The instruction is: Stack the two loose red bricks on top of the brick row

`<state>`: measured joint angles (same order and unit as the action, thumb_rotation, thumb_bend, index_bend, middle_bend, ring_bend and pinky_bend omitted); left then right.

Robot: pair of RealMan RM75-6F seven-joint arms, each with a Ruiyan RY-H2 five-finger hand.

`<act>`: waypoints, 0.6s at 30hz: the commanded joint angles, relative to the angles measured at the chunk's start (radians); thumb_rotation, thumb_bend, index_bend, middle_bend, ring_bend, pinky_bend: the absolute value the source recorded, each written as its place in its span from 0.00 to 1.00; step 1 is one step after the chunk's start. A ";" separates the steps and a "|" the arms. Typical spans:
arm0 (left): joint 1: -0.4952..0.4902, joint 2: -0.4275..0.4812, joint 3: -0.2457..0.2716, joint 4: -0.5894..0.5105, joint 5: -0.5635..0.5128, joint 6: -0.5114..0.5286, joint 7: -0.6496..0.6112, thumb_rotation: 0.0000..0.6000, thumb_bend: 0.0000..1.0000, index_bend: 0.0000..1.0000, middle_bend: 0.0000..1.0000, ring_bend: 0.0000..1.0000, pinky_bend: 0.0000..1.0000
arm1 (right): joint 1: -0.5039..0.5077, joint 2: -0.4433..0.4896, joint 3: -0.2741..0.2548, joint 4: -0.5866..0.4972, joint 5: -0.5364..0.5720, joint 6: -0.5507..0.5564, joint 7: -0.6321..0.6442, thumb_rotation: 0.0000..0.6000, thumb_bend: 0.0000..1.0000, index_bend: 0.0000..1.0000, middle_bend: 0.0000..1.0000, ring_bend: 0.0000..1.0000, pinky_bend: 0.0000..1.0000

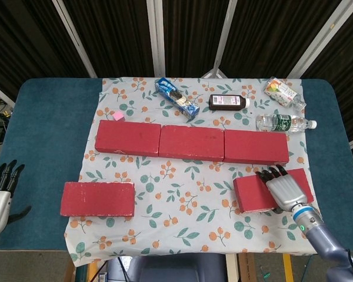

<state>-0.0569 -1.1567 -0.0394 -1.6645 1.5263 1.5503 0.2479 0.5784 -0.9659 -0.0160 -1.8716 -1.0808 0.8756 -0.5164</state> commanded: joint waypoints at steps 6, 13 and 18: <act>-0.001 -0.002 0.001 -0.002 -0.001 -0.002 0.005 1.00 0.00 0.04 0.00 0.00 0.16 | 0.051 0.184 0.074 -0.158 0.080 -0.001 0.038 1.00 0.20 0.42 0.34 0.10 0.00; -0.002 -0.002 -0.001 -0.002 -0.003 -0.004 0.005 1.00 0.00 0.05 0.00 0.00 0.16 | 0.234 0.217 0.144 -0.219 0.335 -0.102 -0.029 1.00 0.20 0.42 0.34 0.11 0.00; -0.002 -0.001 -0.009 0.007 -0.007 0.004 -0.010 1.00 0.00 0.05 0.00 0.00 0.16 | 0.414 0.112 0.156 -0.161 0.585 -0.109 -0.108 1.00 0.20 0.42 0.34 0.11 0.00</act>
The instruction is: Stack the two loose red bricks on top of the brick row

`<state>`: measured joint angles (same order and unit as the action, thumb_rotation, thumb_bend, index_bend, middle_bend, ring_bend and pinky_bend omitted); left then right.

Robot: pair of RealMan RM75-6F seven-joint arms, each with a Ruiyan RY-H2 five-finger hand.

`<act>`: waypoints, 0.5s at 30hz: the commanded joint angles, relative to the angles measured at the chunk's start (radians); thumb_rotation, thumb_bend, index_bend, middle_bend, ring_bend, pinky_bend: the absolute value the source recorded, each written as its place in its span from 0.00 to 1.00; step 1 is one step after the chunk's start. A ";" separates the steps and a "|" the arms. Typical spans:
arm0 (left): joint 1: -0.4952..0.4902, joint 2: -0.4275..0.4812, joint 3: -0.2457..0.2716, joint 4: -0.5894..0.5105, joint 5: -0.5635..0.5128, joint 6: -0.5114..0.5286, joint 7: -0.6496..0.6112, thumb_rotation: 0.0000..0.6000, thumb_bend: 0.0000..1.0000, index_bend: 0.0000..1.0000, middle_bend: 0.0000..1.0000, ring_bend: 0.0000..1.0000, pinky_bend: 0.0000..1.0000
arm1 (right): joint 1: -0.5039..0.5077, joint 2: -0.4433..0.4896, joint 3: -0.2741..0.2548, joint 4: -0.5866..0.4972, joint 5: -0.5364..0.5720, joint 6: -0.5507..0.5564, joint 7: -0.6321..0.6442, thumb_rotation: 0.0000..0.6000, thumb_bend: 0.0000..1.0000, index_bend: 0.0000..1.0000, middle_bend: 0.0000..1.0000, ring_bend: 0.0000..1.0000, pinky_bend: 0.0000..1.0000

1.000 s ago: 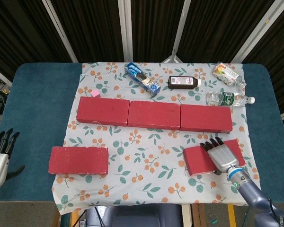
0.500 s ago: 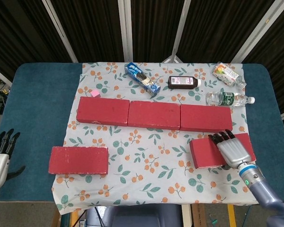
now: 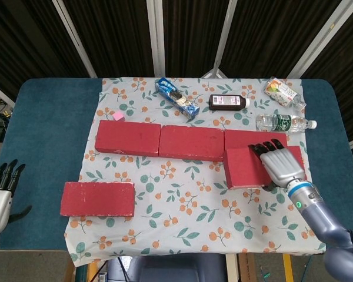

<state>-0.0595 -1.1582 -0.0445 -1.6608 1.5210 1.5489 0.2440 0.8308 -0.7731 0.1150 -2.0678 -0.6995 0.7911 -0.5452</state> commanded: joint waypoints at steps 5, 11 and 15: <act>0.005 -0.003 -0.016 0.018 -0.012 0.020 -0.022 1.00 0.00 0.05 0.00 0.00 0.16 | 0.328 -0.222 0.006 0.133 0.441 0.044 -0.185 1.00 0.21 0.42 0.34 0.11 0.00; 0.001 -0.008 -0.022 0.024 -0.030 0.008 -0.015 1.00 0.00 0.05 0.00 0.00 0.16 | 0.447 -0.362 -0.011 0.251 0.646 0.135 -0.276 1.00 0.20 0.42 0.34 0.11 0.00; -0.004 -0.010 -0.021 0.022 -0.034 -0.001 -0.007 1.00 0.00 0.05 0.00 0.00 0.16 | 0.486 -0.435 -0.014 0.321 0.722 0.182 -0.317 1.00 0.20 0.42 0.34 0.11 0.00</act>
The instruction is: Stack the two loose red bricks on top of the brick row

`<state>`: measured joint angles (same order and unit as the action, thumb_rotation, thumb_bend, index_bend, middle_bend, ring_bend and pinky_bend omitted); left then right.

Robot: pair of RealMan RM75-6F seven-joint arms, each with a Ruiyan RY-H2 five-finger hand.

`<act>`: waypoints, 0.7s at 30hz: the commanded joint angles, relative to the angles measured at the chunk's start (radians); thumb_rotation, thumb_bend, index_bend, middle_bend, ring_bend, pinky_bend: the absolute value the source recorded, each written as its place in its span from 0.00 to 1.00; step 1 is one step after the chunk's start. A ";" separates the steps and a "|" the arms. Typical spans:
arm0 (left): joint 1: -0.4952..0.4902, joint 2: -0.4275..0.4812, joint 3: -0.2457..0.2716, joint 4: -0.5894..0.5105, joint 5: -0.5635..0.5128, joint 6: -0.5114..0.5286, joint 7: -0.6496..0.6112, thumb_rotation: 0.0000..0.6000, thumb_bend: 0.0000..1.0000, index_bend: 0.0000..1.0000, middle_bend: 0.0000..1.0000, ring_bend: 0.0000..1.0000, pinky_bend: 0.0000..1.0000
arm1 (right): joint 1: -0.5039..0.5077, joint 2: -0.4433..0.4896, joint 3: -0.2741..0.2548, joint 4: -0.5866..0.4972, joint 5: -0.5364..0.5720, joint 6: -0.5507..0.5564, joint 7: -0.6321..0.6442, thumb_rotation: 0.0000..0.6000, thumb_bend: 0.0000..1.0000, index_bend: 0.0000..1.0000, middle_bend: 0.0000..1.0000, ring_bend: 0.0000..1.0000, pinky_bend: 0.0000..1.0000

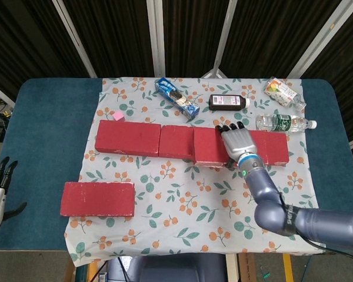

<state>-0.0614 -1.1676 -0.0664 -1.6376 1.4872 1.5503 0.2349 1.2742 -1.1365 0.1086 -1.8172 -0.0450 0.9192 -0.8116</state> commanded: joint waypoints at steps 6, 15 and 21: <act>-0.001 -0.003 0.002 -0.002 0.003 0.001 0.011 1.00 0.00 0.05 0.00 0.00 0.16 | 0.069 -0.146 0.000 0.166 0.138 0.099 -0.102 1.00 0.20 0.42 0.34 0.11 0.00; -0.004 -0.006 0.006 -0.005 0.004 -0.006 0.024 1.00 0.00 0.05 0.00 0.00 0.16 | 0.085 -0.194 0.021 0.238 0.201 0.098 -0.182 1.00 0.20 0.42 0.34 0.11 0.00; -0.002 -0.006 0.004 -0.004 -0.001 -0.001 0.024 1.00 0.00 0.05 0.00 0.00 0.16 | 0.094 -0.214 0.033 0.276 0.236 0.074 -0.224 1.00 0.20 0.42 0.34 0.11 0.00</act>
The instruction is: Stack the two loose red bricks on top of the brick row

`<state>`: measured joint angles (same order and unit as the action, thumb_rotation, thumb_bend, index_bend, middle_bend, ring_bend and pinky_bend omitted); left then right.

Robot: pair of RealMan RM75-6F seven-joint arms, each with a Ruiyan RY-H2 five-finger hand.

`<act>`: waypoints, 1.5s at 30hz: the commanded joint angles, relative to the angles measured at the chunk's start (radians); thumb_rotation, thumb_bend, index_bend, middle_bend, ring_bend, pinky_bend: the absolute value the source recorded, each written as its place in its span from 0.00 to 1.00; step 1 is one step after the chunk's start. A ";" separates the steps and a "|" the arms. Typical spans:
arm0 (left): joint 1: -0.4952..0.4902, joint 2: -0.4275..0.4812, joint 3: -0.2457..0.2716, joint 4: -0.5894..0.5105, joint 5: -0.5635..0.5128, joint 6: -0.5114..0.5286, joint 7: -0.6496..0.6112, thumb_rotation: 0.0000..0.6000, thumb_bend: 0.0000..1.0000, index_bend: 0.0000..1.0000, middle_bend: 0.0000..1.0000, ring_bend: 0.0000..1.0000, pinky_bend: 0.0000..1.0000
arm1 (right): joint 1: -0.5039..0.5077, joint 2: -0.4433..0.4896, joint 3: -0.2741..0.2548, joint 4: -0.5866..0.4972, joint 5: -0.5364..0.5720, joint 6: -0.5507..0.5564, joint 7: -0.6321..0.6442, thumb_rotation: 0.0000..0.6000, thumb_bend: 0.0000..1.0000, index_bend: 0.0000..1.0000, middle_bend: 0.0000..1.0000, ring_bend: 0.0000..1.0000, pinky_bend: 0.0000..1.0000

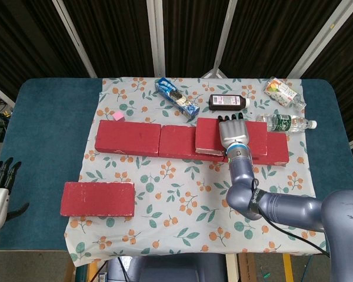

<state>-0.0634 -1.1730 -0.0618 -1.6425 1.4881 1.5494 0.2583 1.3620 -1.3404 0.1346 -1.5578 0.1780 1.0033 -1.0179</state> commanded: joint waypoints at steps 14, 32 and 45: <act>-0.004 -0.004 -0.004 0.005 -0.012 -0.006 0.008 1.00 0.00 0.05 0.00 0.00 0.16 | -0.010 -0.054 0.036 0.116 0.061 -0.083 -0.061 1.00 0.20 0.42 0.34 0.11 0.00; -0.007 -0.010 -0.002 0.003 -0.015 -0.011 0.026 1.00 0.00 0.05 0.00 0.00 0.16 | -0.033 -0.069 0.048 0.143 0.046 -0.115 -0.063 1.00 0.20 0.42 0.34 0.11 0.00; -0.006 -0.008 -0.003 0.004 -0.016 -0.008 0.020 1.00 0.00 0.05 0.00 0.00 0.16 | -0.035 -0.084 0.053 0.163 0.058 -0.118 -0.079 1.00 0.20 0.42 0.34 0.11 0.00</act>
<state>-0.0696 -1.1813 -0.0651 -1.6386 1.4718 1.5410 0.2787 1.3275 -1.4245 0.1877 -1.3954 0.2357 0.8852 -1.0962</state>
